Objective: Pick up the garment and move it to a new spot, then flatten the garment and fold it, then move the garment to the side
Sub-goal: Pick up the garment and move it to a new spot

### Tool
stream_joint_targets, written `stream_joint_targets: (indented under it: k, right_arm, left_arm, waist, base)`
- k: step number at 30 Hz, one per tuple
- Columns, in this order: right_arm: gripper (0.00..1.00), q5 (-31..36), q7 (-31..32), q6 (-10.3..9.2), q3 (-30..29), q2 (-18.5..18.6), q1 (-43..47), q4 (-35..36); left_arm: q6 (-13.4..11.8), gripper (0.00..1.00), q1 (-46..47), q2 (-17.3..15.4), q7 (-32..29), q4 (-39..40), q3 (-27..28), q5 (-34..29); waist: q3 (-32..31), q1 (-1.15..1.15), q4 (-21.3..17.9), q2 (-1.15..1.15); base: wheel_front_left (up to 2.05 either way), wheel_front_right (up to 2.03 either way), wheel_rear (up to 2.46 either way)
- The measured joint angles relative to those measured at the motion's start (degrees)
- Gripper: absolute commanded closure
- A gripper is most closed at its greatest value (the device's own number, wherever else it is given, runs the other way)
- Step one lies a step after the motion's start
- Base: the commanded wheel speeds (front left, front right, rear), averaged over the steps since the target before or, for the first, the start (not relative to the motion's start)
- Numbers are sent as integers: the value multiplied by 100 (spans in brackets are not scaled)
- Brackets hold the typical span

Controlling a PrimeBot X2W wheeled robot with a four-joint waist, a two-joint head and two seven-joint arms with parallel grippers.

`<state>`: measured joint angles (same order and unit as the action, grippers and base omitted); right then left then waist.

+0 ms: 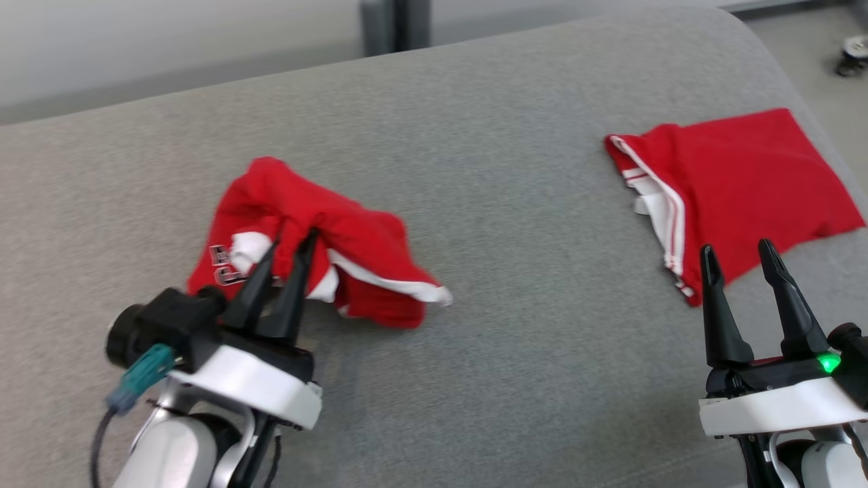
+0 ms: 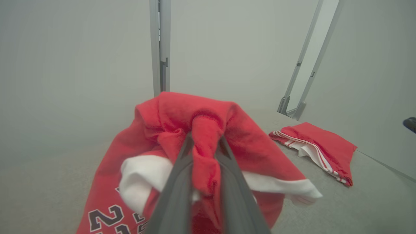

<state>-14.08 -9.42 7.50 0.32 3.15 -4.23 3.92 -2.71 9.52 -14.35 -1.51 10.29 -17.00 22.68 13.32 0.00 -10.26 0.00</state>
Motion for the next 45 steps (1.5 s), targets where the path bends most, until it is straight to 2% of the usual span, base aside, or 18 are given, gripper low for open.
stream_joint_targets:
  k: [5,12,13,14,15,21,29,34,38,45]
  right_arm:
    - [0,-102,-110,0,27,-14,-3,-108]
    - [0,-204,-220,0,38,-26,-85,-237]
    - [0,-208,-223,0,35,-26,-96,-254]
    - [0,-208,-231,0,32,-26,-110,-261]
    - [0,-207,-237,0,34,-26,-121,-269]
    - [0,-130,-232,0,19,-32,-206,-319]
    - [0,42,-156,0,-55,8,-227,-314]
    - [0,97,-60,0,-37,75,-226,-300]
    - [0,111,20,0,3,143,-210,-314]
    - [0,144,174,0,60,242,-19,-348]
  left_arm:
    - [125,100,247,47,-163,-570,-335,-157]
    - [346,100,335,165,-225,-1523,-614,-92]
    - [350,85,339,220,-210,-1604,-616,-48]
    - [348,55,352,248,-143,-1646,-638,-62]
    - [349,0,372,258,-82,-1661,-653,-88]
    - [359,0,304,358,346,-1464,-601,10]
    - [-43,0,10,276,1110,-913,21,75]
    - [-201,0,-5,153,1347,-818,424,133]
    - [-204,0,-118,-41,1488,-901,787,218]
    - [69,0,-472,-294,1593,-1132,1106,382]
  waist:
    - [129,0,-371,0]
    - [451,0,-484,0]
    - [471,0,-458,0]
    - [484,0,-421,0]
    - [496,0,-377,0]
    - [469,0,-44,0]
    - [246,0,412,0]
    - [103,0,608,0]
    - [-82,0,758,0]
    - [-454,0,898,0]
  base:
    - [0,0,0]
    - [0,0,0]
    - [0,0,0]
    - [0,0,0]
    - [0,0,0]
    - [0,0,0]
    - [0,0,0]
    - [0,0,0]
    - [0,0,0]
    - [0,0,0]
